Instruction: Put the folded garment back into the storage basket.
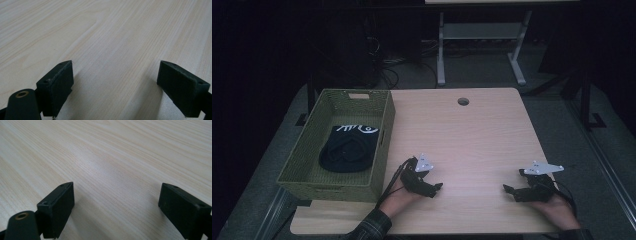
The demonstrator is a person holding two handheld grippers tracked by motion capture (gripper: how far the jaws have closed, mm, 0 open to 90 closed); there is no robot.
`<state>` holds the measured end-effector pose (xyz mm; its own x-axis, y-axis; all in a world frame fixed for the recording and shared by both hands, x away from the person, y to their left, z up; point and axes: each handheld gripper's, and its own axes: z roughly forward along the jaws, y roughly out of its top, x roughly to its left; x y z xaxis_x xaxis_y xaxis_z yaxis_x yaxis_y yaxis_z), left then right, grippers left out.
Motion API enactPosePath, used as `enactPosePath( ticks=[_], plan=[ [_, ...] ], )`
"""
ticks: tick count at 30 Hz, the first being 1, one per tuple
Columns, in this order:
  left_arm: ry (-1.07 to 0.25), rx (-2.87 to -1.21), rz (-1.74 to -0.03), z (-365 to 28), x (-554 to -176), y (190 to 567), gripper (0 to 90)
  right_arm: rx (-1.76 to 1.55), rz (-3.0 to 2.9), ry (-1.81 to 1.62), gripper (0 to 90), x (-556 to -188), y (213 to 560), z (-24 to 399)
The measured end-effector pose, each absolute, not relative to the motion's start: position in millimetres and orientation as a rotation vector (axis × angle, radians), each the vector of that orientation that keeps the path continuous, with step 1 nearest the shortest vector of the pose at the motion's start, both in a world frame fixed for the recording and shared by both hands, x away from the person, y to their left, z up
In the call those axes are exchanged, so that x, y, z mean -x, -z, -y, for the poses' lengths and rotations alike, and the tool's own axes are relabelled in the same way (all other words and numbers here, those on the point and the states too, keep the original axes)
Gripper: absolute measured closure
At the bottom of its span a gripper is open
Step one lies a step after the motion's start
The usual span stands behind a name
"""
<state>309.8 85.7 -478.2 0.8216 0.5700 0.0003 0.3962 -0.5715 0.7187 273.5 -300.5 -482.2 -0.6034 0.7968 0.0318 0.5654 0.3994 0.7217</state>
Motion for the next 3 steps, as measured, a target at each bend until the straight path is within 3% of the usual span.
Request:
enactPosePath(
  ticks=[3],
  plan=[
    [-0.298, -2.253, -0.703, -85.8, -309.8, 478.2, 12.7, -1.187, -2.342, -1.022, 13.0, -273.5, 482.2, 300.4]
  ],
)
